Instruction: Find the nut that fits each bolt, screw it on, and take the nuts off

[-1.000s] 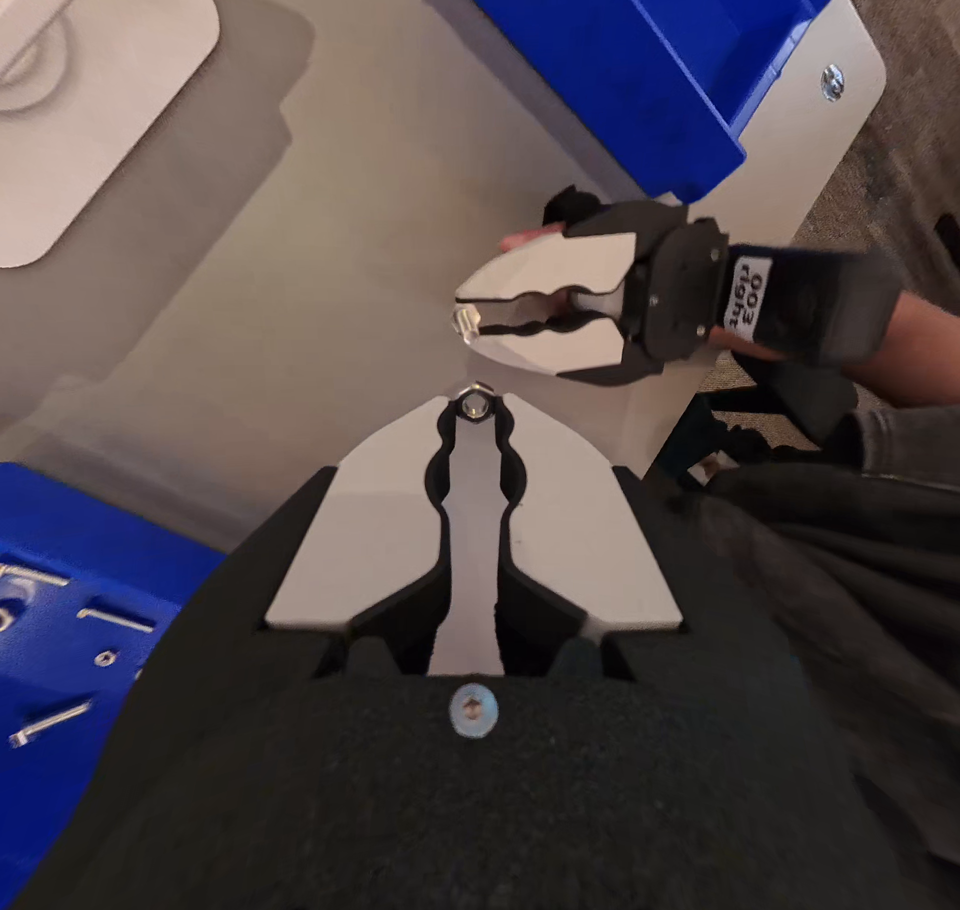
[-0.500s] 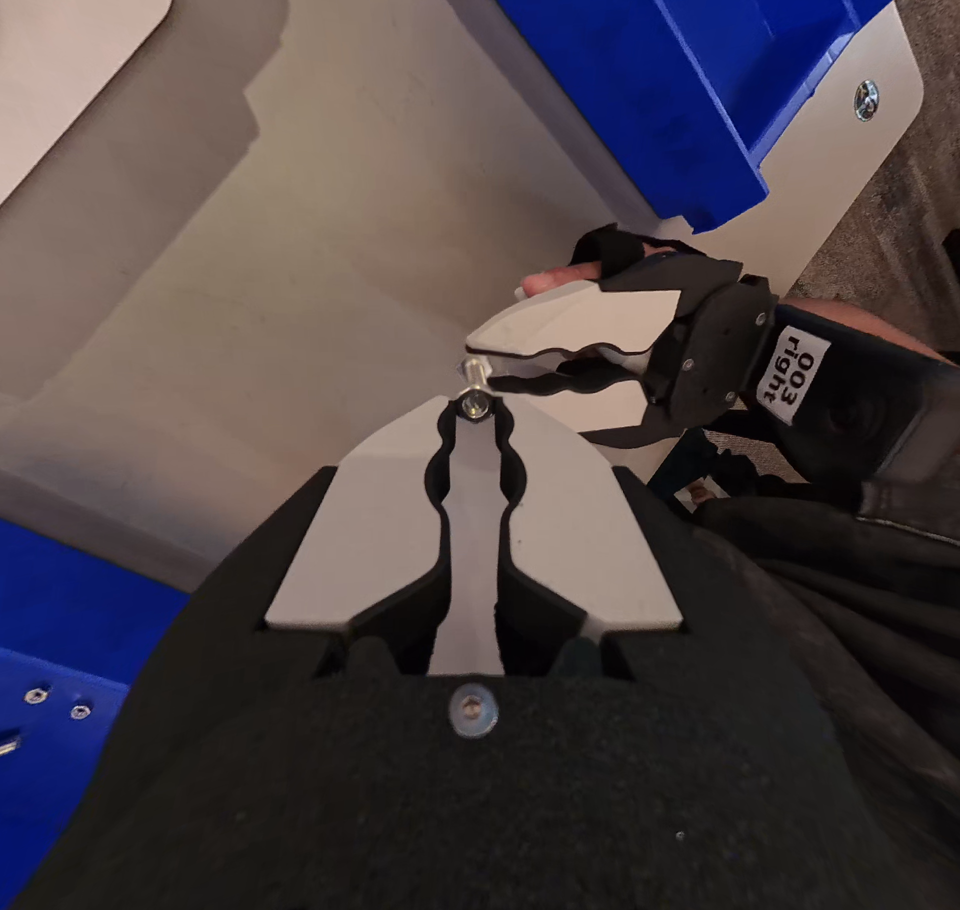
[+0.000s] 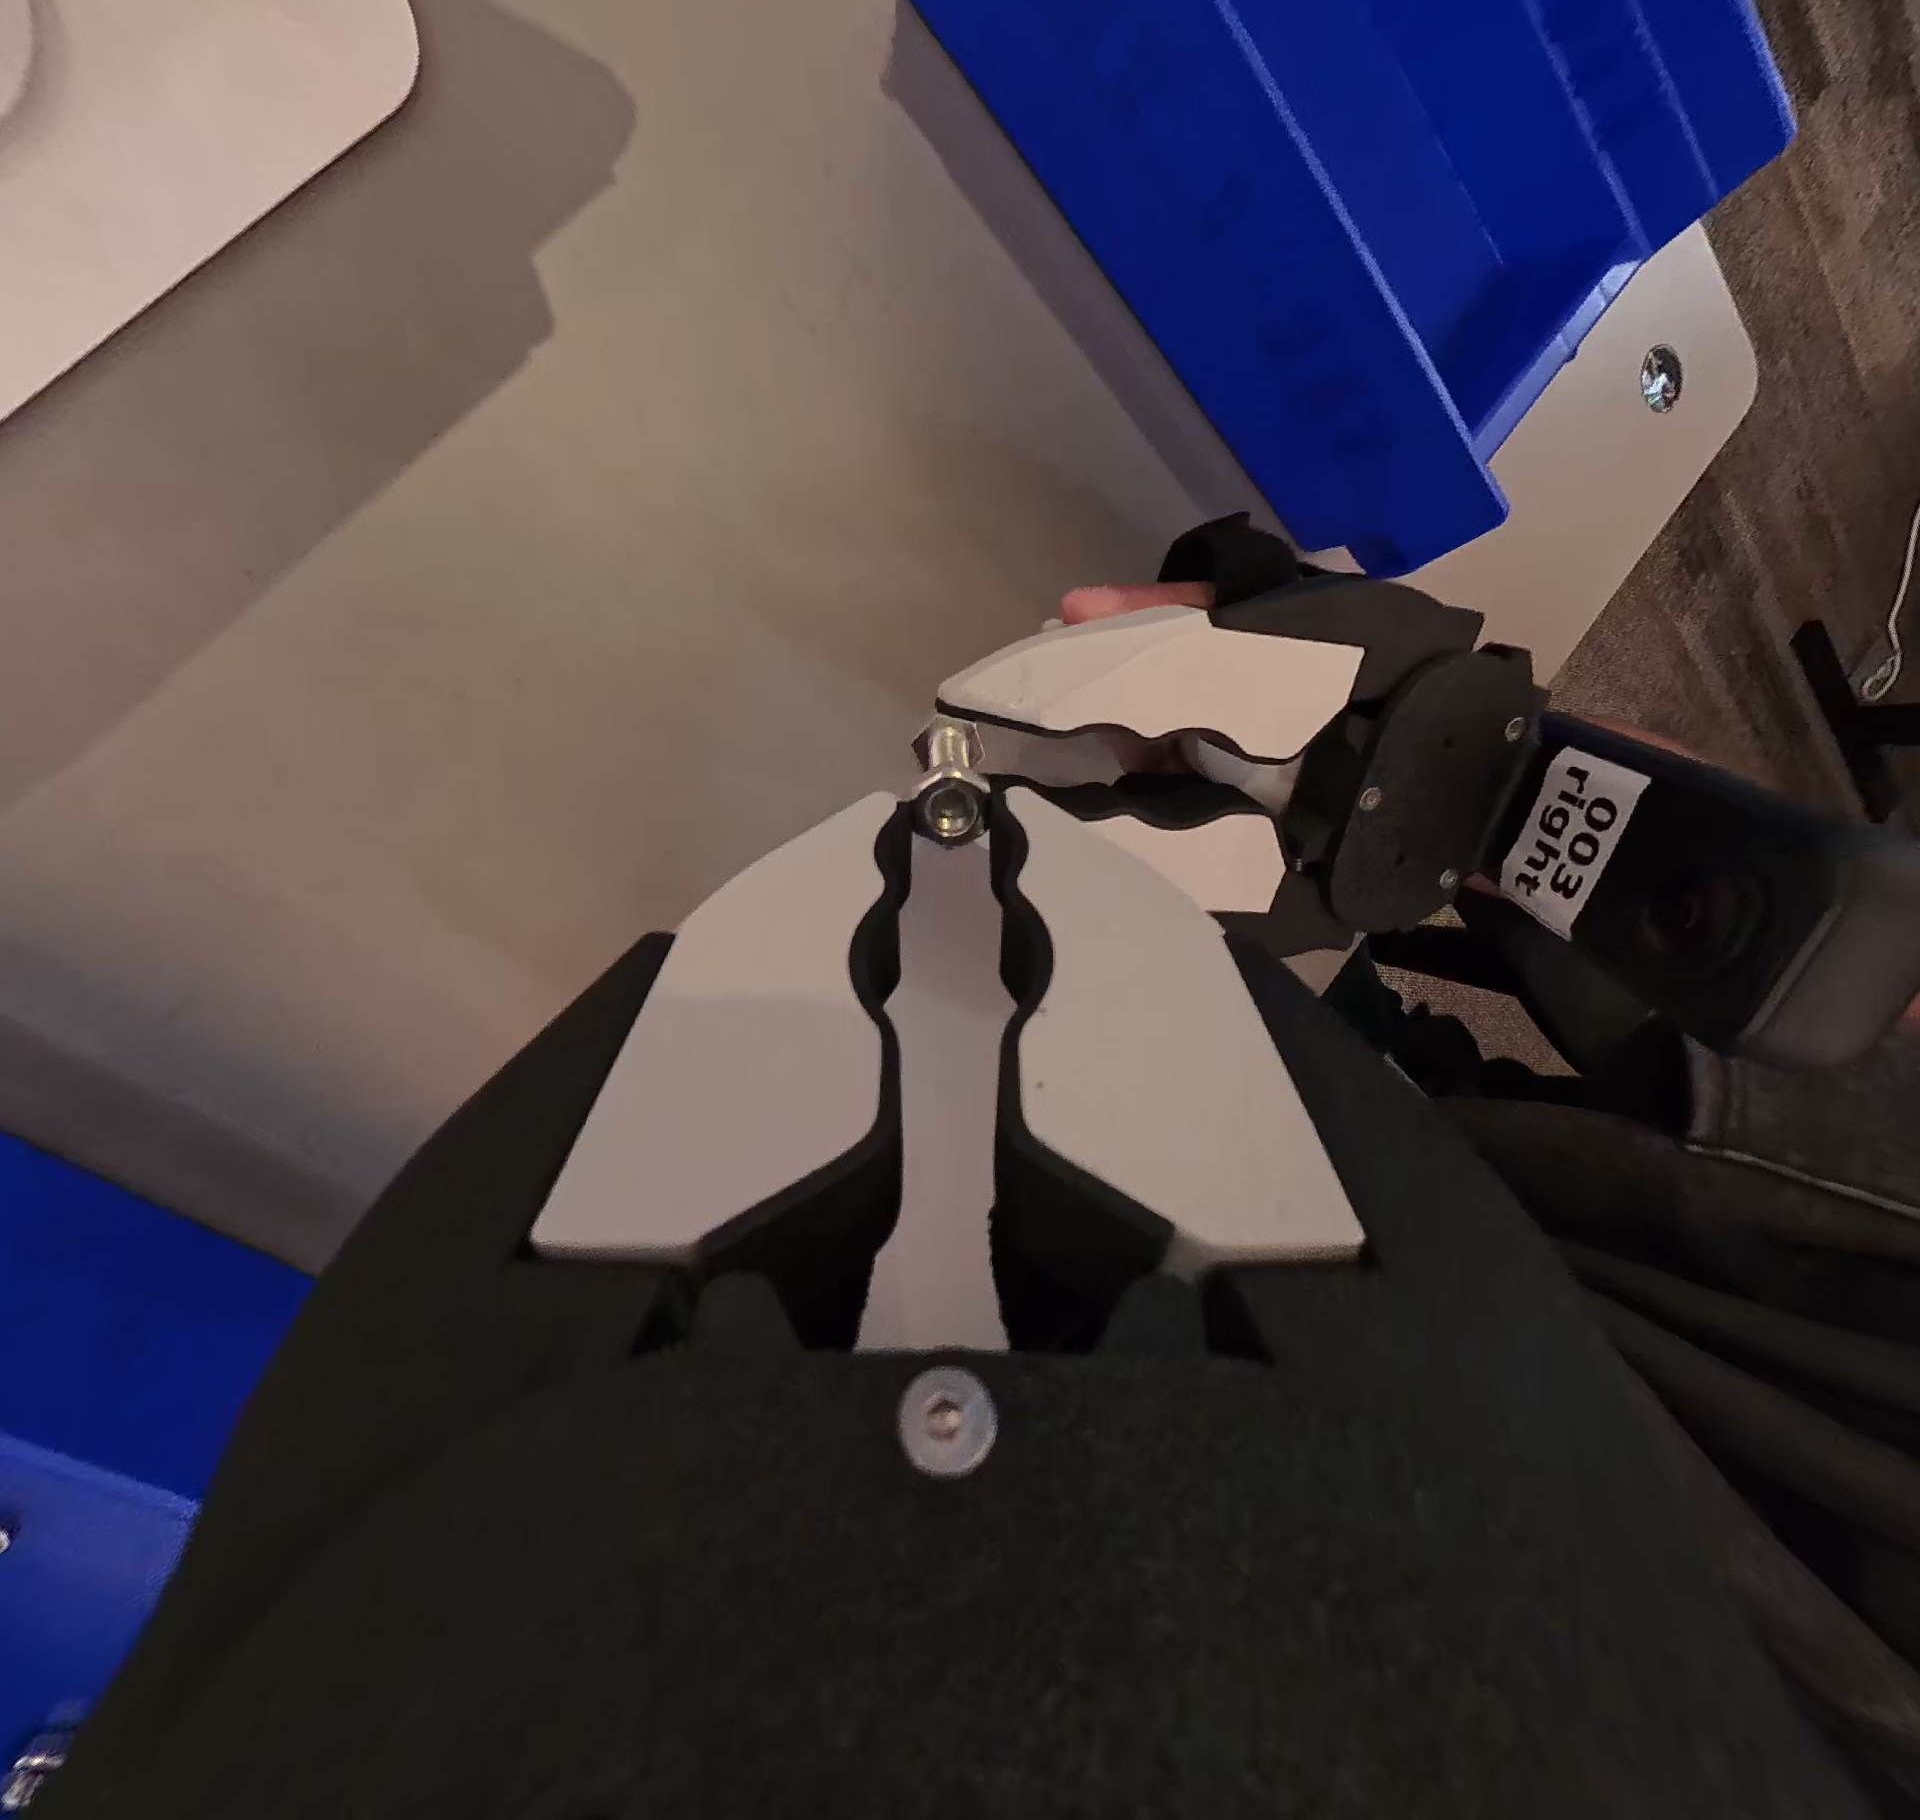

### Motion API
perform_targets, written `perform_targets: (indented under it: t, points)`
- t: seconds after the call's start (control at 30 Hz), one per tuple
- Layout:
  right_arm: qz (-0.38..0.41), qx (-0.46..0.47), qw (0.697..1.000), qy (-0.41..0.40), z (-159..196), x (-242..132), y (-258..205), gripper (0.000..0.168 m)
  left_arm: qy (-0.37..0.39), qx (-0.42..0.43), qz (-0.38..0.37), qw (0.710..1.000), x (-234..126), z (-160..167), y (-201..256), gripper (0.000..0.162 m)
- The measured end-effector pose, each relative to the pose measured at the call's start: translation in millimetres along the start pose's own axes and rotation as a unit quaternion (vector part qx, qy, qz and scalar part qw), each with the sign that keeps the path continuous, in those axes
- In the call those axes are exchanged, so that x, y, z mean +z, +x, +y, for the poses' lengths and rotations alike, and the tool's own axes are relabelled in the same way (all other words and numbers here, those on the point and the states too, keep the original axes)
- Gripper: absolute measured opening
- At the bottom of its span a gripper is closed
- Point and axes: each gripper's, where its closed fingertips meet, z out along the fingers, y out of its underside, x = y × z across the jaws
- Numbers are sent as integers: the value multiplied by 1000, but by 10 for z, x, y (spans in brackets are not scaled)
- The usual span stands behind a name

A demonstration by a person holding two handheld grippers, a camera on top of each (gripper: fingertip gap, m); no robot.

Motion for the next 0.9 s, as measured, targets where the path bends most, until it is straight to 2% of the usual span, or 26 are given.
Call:
perform_targets:
  t: [0.1, 0.33, 0.53, 0.63, 0.73, 0.9]
  points:
    - [-11, -11, 1000, -4, 25, -8, -36, 14, -3, 17, 10, 1000, 19, 40, 14, 14]
    - [-102, 32, 994, 1, 5, -65, -139, 14, -18, 190, 4, 982, 3, 143, 33, 14]
    - [-174, 44, 984, -9, 48, -106, -312, 14, -94, 358, -40, 928, 34, 349, -72, 14]
    - [-212, 88, 973, -7, 33, -130, -352, 14, -100, 383, -34, 917, 26, 367, -52, 14]
    - [-258, 157, 953, 8, -30, -178, -352, 14, -81, 395, -12, 915, -16, 342, 20, 14]
    - [-341, 262, 902, 33, -161, -276, -386, 14, -35, 441, 17, 897, -105, 341, 150, 14]
